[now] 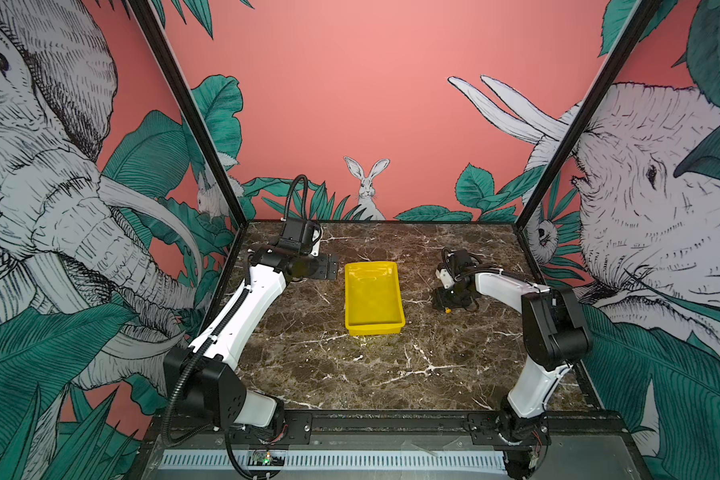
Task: Put the screwdriver in the bin
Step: 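Release the bin with the left gripper while the right gripper lowers onto the screwdriver handle, then close the right gripper on the black handle and lift the screwdriver over the bin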
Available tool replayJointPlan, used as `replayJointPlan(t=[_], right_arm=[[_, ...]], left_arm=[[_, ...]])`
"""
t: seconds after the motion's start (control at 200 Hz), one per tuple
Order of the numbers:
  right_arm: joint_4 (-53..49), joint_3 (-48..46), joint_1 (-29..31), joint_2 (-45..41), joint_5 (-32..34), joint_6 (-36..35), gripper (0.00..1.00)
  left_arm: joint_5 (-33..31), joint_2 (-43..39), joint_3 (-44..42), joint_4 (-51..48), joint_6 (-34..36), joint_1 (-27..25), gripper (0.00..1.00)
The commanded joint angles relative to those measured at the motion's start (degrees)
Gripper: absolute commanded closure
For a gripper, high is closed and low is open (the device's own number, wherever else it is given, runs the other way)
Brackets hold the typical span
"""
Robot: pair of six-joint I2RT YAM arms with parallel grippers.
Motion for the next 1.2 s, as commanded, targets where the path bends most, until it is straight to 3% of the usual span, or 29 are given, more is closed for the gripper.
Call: replayJointPlan(t=[0.0, 0.315, 0.58, 0.745, 0.986, 1.196], right_arm=[[1.5, 0.0, 0.0, 0.4, -0.2, 1.3, 0.41], [0.6, 1.1, 0.9, 2.0, 4.1, 0.7, 0.52], [0.8, 0.5, 1.5, 0.5, 4.5, 0.1, 0.8], [-0.9, 0.9, 2.2, -3.3, 5.0, 0.6, 0.95], [-8.4, 3.8, 5.7, -11.5, 9.3, 2.3, 0.93], [-15.3, 11.9, 13.5, -15.8, 13.1, 5.7, 0.92]], left_arm=[[2.5, -1.3, 0.3, 0.1, 0.6, 0.3, 0.0], [7.5, -1.7, -0.9, 1.8, -2.2, 4.5, 0.0], [12.1, -1.9, -2.3, 3.9, -4.9, 9.2, 0.0], [10.9, -2.1, -2.5, 3.8, -4.6, 9.8, 0.0], [9.5, -2.7, -2.5, 3.4, -3.8, 10.3, 0.0], [8.1, -3.5, -2.9, 3.3, -3.4, 10.8, 0.0]])
